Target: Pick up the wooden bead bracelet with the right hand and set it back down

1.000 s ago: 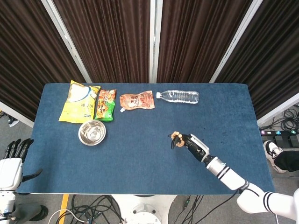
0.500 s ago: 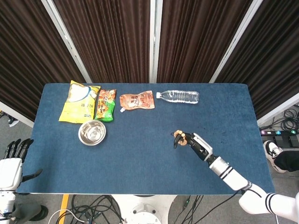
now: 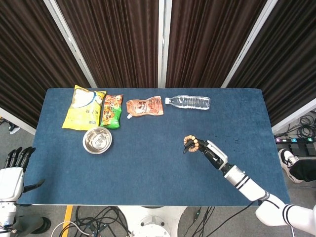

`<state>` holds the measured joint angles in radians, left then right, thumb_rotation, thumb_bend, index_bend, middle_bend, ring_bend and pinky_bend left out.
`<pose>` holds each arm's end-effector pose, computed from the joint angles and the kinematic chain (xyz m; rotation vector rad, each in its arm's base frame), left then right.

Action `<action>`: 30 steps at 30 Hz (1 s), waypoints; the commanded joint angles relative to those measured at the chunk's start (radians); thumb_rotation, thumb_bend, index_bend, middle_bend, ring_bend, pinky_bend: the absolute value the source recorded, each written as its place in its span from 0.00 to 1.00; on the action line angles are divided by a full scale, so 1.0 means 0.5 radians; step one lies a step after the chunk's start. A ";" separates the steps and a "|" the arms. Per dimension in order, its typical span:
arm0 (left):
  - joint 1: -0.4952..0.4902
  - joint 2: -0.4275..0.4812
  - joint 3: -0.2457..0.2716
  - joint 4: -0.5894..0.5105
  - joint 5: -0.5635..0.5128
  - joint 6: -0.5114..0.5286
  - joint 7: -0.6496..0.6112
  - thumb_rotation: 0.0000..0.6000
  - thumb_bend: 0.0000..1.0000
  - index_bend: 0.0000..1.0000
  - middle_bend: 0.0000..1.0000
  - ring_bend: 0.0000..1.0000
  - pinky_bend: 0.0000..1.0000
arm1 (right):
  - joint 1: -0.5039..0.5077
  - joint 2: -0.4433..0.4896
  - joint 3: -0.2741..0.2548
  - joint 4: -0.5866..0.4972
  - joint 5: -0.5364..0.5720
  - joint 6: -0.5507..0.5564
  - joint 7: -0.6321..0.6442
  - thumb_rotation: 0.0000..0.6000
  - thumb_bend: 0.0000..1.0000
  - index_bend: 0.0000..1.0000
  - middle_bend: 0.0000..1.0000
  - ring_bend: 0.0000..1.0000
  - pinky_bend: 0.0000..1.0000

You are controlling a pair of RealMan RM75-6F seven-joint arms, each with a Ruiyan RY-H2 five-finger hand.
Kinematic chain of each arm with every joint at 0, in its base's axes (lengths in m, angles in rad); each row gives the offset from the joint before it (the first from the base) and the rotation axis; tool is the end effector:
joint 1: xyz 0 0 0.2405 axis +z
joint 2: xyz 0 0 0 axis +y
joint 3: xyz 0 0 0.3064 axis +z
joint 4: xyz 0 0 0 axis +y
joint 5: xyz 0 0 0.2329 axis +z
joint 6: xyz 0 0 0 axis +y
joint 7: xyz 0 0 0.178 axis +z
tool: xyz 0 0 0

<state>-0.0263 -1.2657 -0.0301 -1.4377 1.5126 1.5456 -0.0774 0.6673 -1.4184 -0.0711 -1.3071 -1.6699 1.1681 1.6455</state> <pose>-0.3957 0.1951 0.1272 -1.3158 -0.9399 -0.9306 -0.2361 -0.3661 -0.0071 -1.1987 2.3108 -1.5792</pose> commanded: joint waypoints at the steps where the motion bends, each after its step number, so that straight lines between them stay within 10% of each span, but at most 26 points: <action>1: -0.002 -0.001 -0.001 -0.001 -0.001 -0.004 0.001 1.00 0.00 0.11 0.09 0.00 0.00 | -0.004 -0.001 0.011 0.004 0.017 0.002 -0.008 0.27 1.00 0.32 0.42 0.06 0.00; 9: -0.005 0.008 -0.003 -0.013 -0.001 -0.006 0.015 1.00 0.00 0.11 0.09 0.00 0.00 | 0.018 0.026 0.021 -0.036 0.044 -0.060 0.003 0.28 0.29 0.31 0.47 0.07 0.00; 19: 0.002 0.010 0.001 -0.022 -0.005 -0.002 0.020 1.00 0.00 0.11 0.09 0.00 0.00 | 0.006 0.022 0.017 -0.030 0.037 -0.035 0.121 0.28 0.52 0.46 0.50 0.09 0.00; 30: -0.009 0.013 -0.005 -0.023 -0.002 -0.009 0.025 1.00 0.00 0.11 0.09 0.00 0.00 | -0.012 0.034 0.030 -0.026 0.063 -0.035 0.199 0.28 0.52 0.51 0.51 0.09 0.00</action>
<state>-0.0308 -1.2591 -0.0327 -1.4491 1.5116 1.5408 -0.0649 0.6615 -1.4020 -0.0565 -1.3203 -1.6382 1.1509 1.7412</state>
